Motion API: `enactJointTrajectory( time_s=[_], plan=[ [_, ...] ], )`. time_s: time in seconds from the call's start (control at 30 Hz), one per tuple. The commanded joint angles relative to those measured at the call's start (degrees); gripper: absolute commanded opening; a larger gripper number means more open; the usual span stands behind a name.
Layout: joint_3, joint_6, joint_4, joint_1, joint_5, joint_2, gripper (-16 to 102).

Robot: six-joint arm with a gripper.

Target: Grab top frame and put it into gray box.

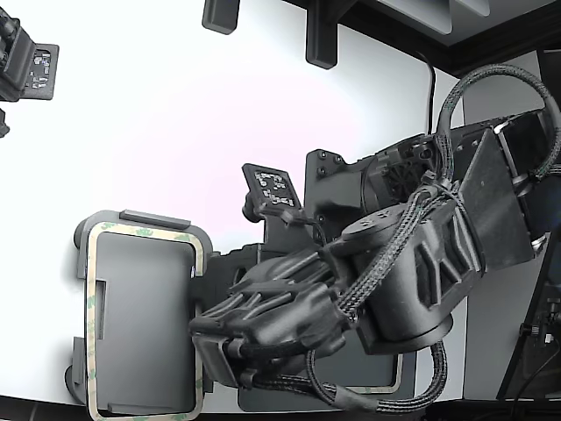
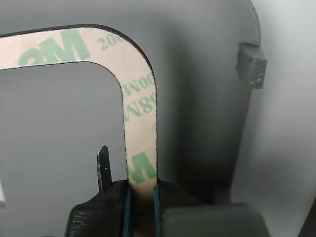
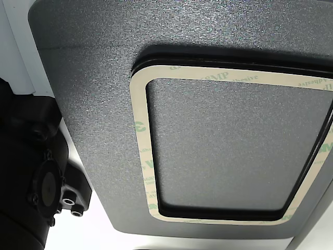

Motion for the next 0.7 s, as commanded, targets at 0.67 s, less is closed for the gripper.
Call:
enactJointTrajectory(
  time_s=[0.67],
  plan=[
    [1.85, 0.97, 0.7, -0.97, -0.97, 2.37, -12]
  ],
)
